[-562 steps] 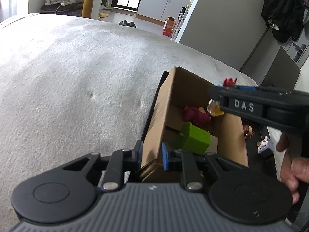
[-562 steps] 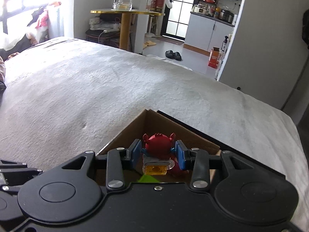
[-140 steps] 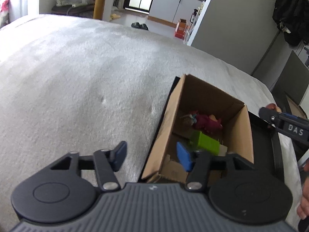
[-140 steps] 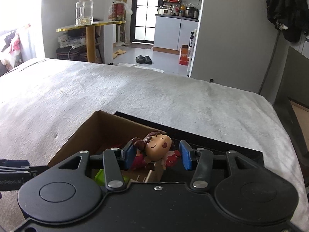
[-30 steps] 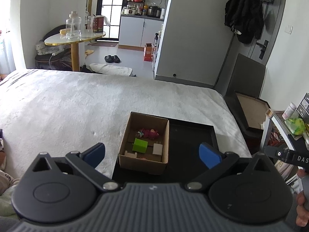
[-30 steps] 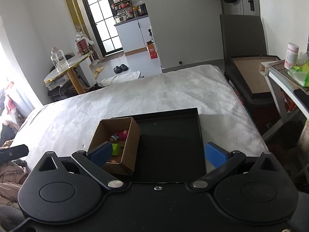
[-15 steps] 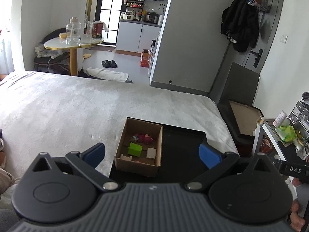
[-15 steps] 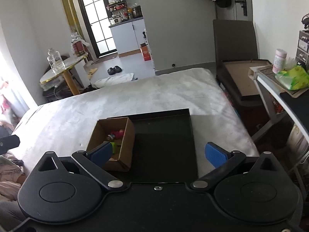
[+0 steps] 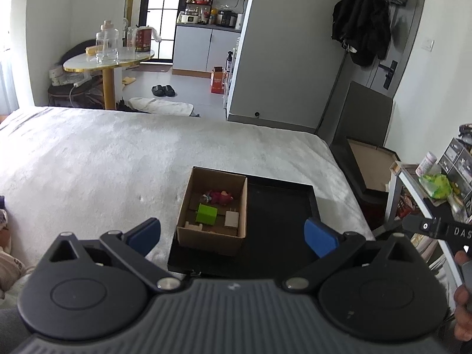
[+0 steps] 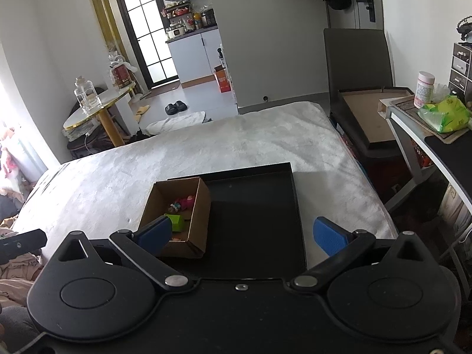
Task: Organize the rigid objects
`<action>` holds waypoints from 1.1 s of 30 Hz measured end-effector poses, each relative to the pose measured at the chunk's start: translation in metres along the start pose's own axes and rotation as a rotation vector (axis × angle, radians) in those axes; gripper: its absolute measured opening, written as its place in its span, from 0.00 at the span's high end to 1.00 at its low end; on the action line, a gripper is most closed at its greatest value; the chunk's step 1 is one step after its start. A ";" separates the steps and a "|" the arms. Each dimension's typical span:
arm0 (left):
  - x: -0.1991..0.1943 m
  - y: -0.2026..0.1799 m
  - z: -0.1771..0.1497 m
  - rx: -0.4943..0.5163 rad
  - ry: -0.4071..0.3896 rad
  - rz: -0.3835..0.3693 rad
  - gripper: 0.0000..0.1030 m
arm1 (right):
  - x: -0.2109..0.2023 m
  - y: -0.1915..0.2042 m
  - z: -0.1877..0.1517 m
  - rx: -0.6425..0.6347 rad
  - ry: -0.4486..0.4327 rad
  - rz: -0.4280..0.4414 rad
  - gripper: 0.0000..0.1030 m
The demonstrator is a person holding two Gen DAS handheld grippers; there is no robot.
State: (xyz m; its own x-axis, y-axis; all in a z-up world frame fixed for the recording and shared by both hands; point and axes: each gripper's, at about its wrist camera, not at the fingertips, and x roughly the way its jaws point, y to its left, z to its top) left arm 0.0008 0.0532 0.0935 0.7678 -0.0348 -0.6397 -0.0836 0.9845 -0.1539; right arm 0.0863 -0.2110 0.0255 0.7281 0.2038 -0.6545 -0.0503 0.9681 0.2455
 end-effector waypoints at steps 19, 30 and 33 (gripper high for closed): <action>0.001 -0.006 -0.001 0.024 0.011 0.001 0.00 | 0.003 0.009 -0.008 -0.037 0.033 0.005 0.00; 0.003 -0.006 -0.004 0.019 0.026 -0.012 0.00 | 0.004 0.012 -0.010 -0.056 0.037 0.016 0.00; 0.001 -0.007 -0.003 0.025 0.029 -0.006 0.00 | 0.004 0.012 -0.010 -0.056 0.040 0.016 0.00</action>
State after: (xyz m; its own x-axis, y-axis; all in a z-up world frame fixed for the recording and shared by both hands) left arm 0.0003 0.0460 0.0918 0.7492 -0.0453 -0.6608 -0.0633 0.9882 -0.1395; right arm 0.0822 -0.1974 0.0187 0.6991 0.2237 -0.6792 -0.1007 0.9711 0.2163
